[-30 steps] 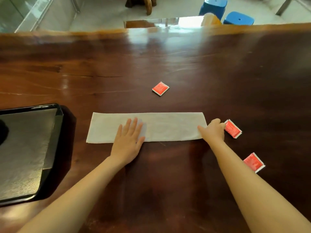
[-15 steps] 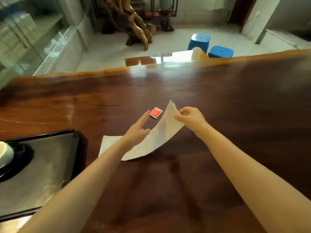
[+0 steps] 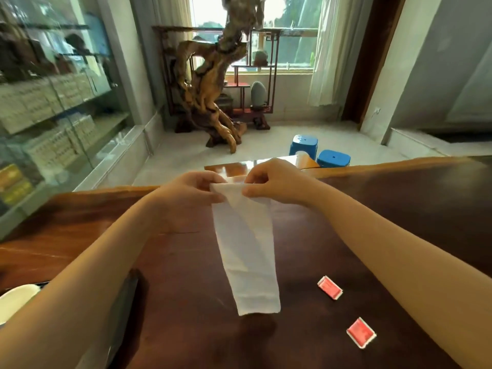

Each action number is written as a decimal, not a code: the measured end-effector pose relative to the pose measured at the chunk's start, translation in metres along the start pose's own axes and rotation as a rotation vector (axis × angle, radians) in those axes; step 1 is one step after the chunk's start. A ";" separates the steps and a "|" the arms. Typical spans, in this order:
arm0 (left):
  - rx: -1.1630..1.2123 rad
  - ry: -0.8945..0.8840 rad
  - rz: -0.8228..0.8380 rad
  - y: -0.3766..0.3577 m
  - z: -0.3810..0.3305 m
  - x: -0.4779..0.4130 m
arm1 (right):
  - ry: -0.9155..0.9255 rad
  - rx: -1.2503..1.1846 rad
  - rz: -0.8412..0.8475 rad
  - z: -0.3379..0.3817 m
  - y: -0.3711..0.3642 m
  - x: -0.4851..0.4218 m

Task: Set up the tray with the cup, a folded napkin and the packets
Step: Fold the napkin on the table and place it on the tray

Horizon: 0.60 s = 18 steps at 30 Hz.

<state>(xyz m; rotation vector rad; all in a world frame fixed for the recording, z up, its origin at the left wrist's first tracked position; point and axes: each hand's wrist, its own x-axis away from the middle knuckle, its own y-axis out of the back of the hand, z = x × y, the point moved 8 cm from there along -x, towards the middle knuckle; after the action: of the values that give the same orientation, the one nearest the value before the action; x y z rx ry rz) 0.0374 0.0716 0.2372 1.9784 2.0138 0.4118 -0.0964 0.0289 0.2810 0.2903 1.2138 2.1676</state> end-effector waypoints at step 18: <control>-0.493 0.017 -0.178 0.088 -0.029 -0.060 | -0.163 0.101 0.044 -0.012 0.016 -0.112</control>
<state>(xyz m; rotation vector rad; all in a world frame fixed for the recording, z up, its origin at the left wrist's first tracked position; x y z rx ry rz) 0.1078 0.0127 0.2986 1.4903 1.8505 0.7951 -0.0215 -0.0549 0.2994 0.5314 1.2362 2.0778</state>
